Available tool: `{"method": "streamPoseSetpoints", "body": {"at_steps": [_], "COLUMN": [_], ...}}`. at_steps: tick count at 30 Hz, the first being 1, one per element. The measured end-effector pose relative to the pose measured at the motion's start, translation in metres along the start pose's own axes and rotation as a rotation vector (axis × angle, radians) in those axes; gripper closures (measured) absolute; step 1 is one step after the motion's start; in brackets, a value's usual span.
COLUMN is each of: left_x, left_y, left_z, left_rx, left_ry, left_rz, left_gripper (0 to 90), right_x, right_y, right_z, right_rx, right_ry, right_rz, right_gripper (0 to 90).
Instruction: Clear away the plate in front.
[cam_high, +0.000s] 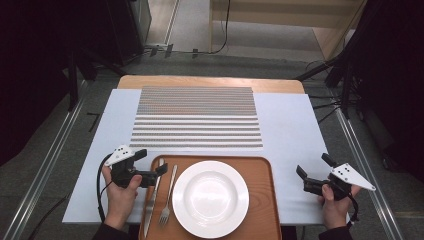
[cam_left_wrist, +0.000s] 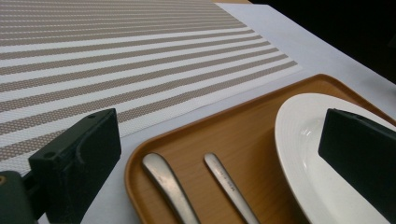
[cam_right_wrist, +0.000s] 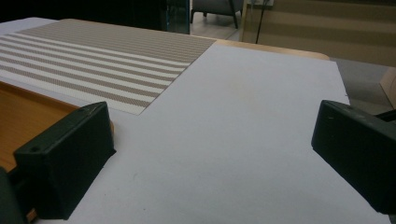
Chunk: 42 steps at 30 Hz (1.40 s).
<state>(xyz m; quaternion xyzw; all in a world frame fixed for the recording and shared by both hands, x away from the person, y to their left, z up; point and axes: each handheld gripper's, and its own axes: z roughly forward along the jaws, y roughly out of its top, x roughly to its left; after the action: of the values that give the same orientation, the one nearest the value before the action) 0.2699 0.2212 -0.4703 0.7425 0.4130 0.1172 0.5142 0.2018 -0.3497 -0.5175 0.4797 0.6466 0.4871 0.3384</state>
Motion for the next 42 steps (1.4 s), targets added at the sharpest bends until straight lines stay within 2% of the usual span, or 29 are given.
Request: {"method": "streamPoseSetpoints", "body": {"at_steps": [22,42], "left_x": [0.032,0.063], "left_y": [-0.006,-0.016], "left_z": [-0.025,-0.048], "left_rx": [-0.055,-0.077], "left_ry": [0.085,0.165], "left_rz": [-0.006,-0.026], "left_gripper": [0.0,0.0], "right_x": [0.000,0.000], "right_y": [0.000,0.000], "right_z": [0.000,0.001], "right_rx": [-0.001,-0.002], "right_ry": [-0.001,-0.001], "right_rz": [-0.001,-0.004], "right_gripper": [0.0,0.0]}}
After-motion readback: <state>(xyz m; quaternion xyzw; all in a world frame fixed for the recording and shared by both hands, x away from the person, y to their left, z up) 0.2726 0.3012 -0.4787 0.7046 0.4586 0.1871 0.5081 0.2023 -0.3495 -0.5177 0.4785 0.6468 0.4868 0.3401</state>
